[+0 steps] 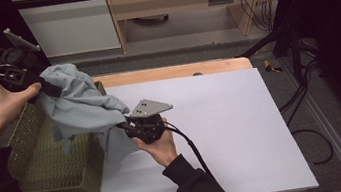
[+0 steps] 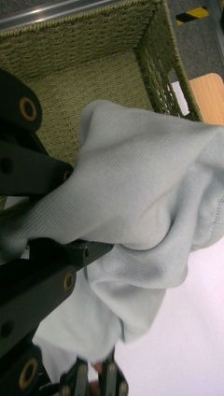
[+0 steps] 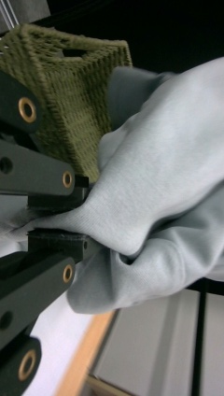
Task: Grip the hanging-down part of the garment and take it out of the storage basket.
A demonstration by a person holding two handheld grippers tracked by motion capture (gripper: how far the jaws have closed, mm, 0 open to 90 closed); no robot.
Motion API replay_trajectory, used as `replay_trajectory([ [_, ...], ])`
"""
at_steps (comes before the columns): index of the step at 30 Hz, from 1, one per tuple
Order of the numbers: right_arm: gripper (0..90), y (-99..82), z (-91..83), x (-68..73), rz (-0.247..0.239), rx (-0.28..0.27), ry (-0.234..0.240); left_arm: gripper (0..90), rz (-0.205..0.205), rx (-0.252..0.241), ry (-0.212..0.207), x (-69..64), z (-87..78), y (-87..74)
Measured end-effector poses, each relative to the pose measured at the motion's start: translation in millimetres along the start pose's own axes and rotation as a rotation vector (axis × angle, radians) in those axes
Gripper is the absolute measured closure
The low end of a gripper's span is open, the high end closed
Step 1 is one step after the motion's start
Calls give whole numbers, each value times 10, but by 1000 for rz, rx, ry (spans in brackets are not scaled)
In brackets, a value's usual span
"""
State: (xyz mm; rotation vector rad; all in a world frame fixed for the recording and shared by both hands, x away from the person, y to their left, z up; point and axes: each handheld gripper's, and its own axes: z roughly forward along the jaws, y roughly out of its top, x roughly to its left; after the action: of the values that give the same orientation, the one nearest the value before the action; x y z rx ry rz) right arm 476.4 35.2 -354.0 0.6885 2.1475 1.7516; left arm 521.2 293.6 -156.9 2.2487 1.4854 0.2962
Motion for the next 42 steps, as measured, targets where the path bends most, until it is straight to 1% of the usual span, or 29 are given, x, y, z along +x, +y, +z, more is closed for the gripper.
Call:
replay_trajectory([
  [2, 759, -94, 70, 15, 16, 22, 4, 789, 7, 7, 1, 1, 7, 6],
  [3, 712, -142, 115, 22, 12, 38, 3, 789, 7, 13, 2, -10, 29, 16],
  [4, 712, -142, 115, 22, 12, 38, 3, 788, 7, 13, 2, -10, 29, 16],
  [5, 584, -187, 181, 49, -1, 73, 4, 789, 11, 14, 5, -26, 45, 23],
  [6, 584, -187, 181, 49, -1, 73, 4, 789, 11, 14, 5, -26, 45, 23],
  [7, 483, -211, 199, 78, -38, 92, 11, 788, 16, 13, -1, -34, 48, 24],
  [9, 361, -211, 167, 119, -40, 90, 7, 789, 15, 12, -2, -32, 46, 25],
  [10, 321, -209, 115, 133, -41, 76, 2, 789, 15, 12, -2, -32, 46, 25],
  [11, 287, -206, 61, 137, -22, 67, 1, 789, 12, 11, 0, -28, 45, 23],
  [12, 252, -206, 4, 127, 1, 51, 10, 789, 12, 11, 0, -28, 45, 23],
  [13, 228, -207, -60, 109, 14, 42, 12, 789, 11, 11, -1, -25, 45, 19],
  [14, 219, -206, -125, 88, 26, 30, 12, 789, 11, 11, -1, -25, 45, 19],
  [16, 190, -205, -248, 46, 41, 17, -11, 789, 9, 7, -6, -24, 48, 18],
  [17, 175, -207, -335, 8, 43, 9, -28, 789, 10, 6, -7, -24, 48, 18],
  [18, 160, -210, -383, -14, 46, 3, -42, 788, 6, 3, -7, -29, 52, 17],
  [20, 139, -224, -519, -81, 43, -9, -73, 789, 12, 9, -6, -30, 49, 17],
  [23, 110, -271, -749, -190, 46, -32, -146, 789, 7, 4, -6, -33, 49, 15],
  [25, 99, -316, -887, -254, 58, -56, -180, 789, 14, 8, -6, -37, 50, 13],
  [26, 97, -336, -941, -279, 63, -61, -191, 789, 14, 9, -7, -37, 52, 14],
  [27, 92, -366, -1022, -320, 79, -71, -204, 788, 14, 9, -6, -39, 52, 16],
  [29, 88, -417, -1144, -376, 90, -84, -226, 788, 16, 9, -6, -45, 56, 18],
  [32, 82, -498, -1296, -437, 100, -87, -262, 789, 11, 4, -5, -52, 62, 19],
  [33, 80, -518, -1335, -452, 100, -83, -266, 789, 11, 4, -5, -52, 62, 19],
  [34, 80, -518, -1335, -452, 100, -83, -266, 789, 11, 3, -7, -49, 65, 16],
  [35, 79, -553, -1397, -472, 98, -85, -279, 789, 11, 3, -7, -45, 65, 14],
  [36, 79, -578, -1443, -483, 106, -91, -288, 788, 11, 4, -10, -39, 66, 11],
  [37, 77, -626, -1529, -507, 113, -95, -303, 788, 17, 8, -9, -29, 63, 9],
  [38, 76, -649, -1568, -515, 114, -96, -312, 788, 7, 3, -9, -25, 64, 0],
  [42, 68, -751, -1704, -550, 117, -96, -342, 788, 8, 2, -9, -14, 55, -13],
])
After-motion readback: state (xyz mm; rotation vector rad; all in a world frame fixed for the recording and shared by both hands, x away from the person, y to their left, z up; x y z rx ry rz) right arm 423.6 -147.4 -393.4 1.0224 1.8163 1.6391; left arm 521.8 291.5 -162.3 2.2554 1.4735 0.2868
